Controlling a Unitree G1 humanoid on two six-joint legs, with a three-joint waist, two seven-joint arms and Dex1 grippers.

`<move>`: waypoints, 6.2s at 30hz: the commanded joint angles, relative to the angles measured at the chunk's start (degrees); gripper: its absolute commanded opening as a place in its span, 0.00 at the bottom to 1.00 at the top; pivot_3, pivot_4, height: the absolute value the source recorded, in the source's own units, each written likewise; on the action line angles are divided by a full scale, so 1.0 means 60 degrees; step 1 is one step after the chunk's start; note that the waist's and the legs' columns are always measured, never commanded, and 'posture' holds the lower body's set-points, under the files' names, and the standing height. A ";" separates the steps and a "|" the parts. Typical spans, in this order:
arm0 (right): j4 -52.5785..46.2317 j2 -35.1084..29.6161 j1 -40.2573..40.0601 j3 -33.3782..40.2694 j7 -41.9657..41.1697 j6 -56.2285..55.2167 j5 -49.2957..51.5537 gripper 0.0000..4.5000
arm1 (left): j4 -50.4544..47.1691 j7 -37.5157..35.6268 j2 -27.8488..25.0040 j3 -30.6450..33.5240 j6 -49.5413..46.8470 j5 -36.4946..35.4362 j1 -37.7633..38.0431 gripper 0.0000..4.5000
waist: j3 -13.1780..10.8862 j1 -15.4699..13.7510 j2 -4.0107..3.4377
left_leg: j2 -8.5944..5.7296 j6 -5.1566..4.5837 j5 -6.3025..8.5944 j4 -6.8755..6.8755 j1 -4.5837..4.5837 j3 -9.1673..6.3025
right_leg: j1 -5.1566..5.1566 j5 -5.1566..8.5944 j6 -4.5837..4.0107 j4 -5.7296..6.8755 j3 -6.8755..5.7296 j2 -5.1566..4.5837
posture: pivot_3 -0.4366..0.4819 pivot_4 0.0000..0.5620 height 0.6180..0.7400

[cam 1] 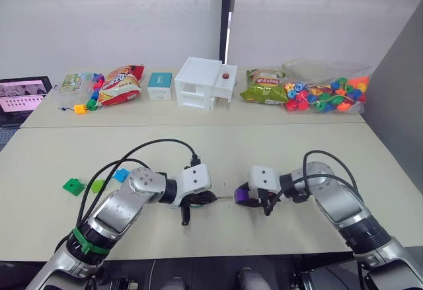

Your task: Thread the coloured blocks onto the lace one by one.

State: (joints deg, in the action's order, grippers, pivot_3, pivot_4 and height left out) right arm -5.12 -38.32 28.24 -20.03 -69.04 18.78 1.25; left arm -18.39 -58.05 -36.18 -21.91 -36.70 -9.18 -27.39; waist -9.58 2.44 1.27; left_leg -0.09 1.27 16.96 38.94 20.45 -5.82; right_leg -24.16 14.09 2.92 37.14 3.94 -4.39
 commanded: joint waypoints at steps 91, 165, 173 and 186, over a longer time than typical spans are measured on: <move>-0.2068 -0.0647 -0.0733 -0.0691 0.0646 0.2221 -0.0088 0.26 | 0.1571 -0.1491 0.0316 0.0053 0.1796 0.0128 -0.0452 0.00 | 0.0003 -0.0235 0.0001 | -0.0005 0.0003 -0.0002 0.0005 -0.0017 0.0002 | 0.0026 -0.0001 0.0004 -0.0009 -0.0002 -0.0003 | 0.48 0.27 1.00; -0.2563 -0.0448 -0.0765 -0.0657 0.1168 0.3016 0.0068 0.26 | 0.2547 -0.1340 0.0621 -0.0094 0.3268 0.0551 0.0122 0.56 | 0.0011 -0.0060 0.0000 | -0.0002 0.0000 0.0000 0.0007 -0.0032 -0.0012 | 0.0048 -0.0001 0.0006 -0.0011 -0.0007 0.0002 | 0.48 0.27 1.00; -0.2622 -0.0498 -0.0804 -0.0632 0.1179 0.3075 0.0093 0.26 | 0.2612 -0.1393 0.0837 -0.0110 0.3254 0.0481 0.0088 0.01 | 0.0011 -0.0059 0.0000 | -0.0002 0.0000 0.0000 0.0007 -0.0030 -0.0011 | 0.0045 -0.0001 0.0006 -0.0010 -0.0007 0.0002 | 0.48 0.27 1.00; -0.2613 -0.0427 -0.0795 -0.0681 0.1250 0.3134 0.0068 0.26 | 0.2766 -0.0989 0.1828 -0.0438 0.2933 0.0689 -0.0480 0.01 | 0.0011 -0.0070 0.0001 | -0.0003 0.0000 0.0000 0.0009 -0.0028 -0.0011 | 0.0049 -0.0001 0.0006 -0.0013 -0.0007 0.0002 | 0.48 0.27 1.00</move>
State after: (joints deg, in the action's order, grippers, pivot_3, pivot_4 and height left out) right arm -20.74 -40.83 24.09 -22.94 -61.61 36.89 1.39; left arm -1.38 -64.62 -25.68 -24.16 -19.25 -5.59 -29.01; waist -9.51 2.02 1.27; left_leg -0.11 1.27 16.96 38.99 20.28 -5.88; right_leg -23.87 14.08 2.96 37.06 3.90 -4.38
